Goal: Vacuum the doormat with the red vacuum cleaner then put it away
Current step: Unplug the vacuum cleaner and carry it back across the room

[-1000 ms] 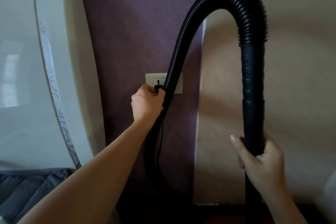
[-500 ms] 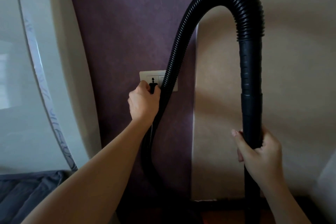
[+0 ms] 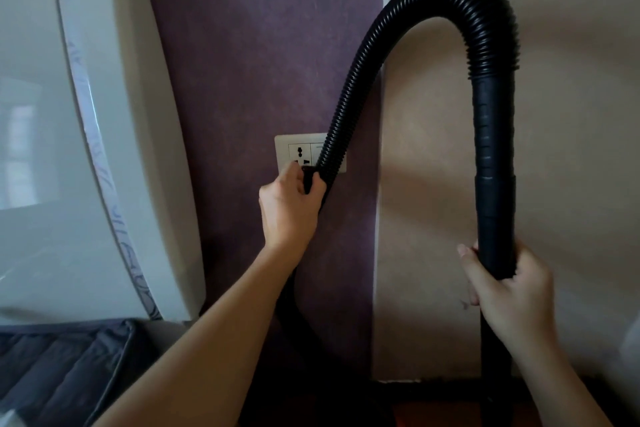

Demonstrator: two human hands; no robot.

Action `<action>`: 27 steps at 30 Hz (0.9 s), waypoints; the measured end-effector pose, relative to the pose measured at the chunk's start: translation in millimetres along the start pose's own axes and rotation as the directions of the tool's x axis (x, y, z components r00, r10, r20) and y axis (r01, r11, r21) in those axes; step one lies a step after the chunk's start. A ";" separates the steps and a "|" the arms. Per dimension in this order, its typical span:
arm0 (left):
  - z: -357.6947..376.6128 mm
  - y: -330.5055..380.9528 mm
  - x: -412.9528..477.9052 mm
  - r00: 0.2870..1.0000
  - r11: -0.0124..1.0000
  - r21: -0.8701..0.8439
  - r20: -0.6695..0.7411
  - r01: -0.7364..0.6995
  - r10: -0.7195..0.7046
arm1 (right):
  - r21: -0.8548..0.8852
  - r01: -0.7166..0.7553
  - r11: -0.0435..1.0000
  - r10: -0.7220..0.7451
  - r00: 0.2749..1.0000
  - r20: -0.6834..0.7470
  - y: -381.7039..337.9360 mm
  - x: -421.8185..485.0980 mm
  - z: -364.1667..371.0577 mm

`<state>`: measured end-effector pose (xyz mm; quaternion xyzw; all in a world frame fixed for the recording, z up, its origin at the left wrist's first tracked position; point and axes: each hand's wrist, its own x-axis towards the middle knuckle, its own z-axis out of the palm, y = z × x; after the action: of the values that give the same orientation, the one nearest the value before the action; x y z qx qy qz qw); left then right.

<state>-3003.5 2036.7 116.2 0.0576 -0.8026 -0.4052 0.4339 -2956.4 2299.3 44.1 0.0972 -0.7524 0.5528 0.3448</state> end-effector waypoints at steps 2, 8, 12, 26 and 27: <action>-9.8 -1.6 -28.9 0.999 0.998 -0.046 0.023 0.039 -0.038 | -0.006 0.002 1.000 -0.002 1.000 0.003 2.2 0.3 -1.1; -23.3 -34.1 -102.3 0.921 0.899 -0.225 0.201 0.376 -0.334 | 0.000 0.026 1.000 -0.026 1.000 -0.008 2.7 -0.8 -3.9; -17.4 -66.9 -144.9 0.790 0.736 -0.303 0.341 0.605 -0.509 | 0.012 0.076 0.997 -0.076 0.997 -0.005 1.8 -7.7 -3.1; 43.1 -151.4 -285.0 0.373 0.518 0.043 0.643 0.854 -0.669 | -0.056 0.040 0.998 -0.037 0.997 0.063 26.2 -44.7 -18.1; 47.0 -156.2 -292.2 0.402 0.561 0.064 0.631 0.825 -0.663 | -0.053 0.046 0.998 -0.042 0.997 0.067 25.8 -45.0 -19.4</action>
<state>-2898.8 2090.9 -196.9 0.2265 -0.7197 -0.6531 -0.0651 -2928.6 2315.7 -0.9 0.1223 -0.7759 0.5207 0.3344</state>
